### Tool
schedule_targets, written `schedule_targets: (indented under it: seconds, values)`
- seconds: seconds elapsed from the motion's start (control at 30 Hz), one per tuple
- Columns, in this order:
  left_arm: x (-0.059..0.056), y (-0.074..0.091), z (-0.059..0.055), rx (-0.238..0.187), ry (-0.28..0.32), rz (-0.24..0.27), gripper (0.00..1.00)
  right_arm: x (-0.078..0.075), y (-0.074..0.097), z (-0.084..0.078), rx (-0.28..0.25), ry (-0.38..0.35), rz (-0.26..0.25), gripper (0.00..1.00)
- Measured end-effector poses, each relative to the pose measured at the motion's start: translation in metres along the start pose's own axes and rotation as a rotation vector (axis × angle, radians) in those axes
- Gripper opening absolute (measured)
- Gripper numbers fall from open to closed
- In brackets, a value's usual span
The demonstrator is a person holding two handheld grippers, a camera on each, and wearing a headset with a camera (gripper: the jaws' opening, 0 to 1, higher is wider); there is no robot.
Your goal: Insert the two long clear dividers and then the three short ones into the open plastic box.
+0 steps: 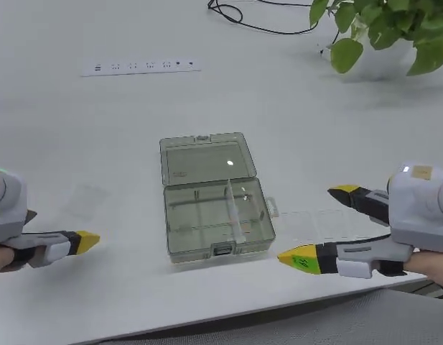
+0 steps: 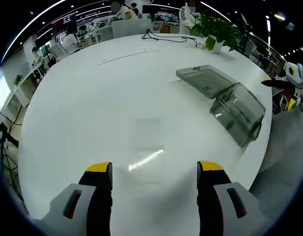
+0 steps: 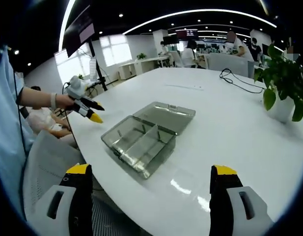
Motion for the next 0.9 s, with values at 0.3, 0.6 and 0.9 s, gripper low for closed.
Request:
schedule_targets:
  seconds: [0.3, 0.6, 0.9]
  values:
    - [0.013, -0.008, -0.006, 0.120, -0.003, 0.008, 0.48, -0.001, 0.004, -0.001, -0.022, -0.004, -0.016, 1.00]
    - [0.013, -0.015, -0.004, 0.170, -0.042, -0.001, 0.36, -0.004, 0.005, 0.001, -0.022, -0.010, -0.026, 1.00]
    - [0.009, -0.017, -0.001, 0.180, -0.046, -0.014, 0.32, -0.007, 0.003, 0.000, -0.027, -0.013, -0.026, 1.00]
Point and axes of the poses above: the centre of the closed fingertips' face, and the gripper's own axes: y roughly backward along the fingers, x roughly to its left, z roughly out of its top, the point moved 3 cm from there along y, roughly backward along the fingers, and after that the axes turned 6 degrees about -y, right-handed, at the moved point
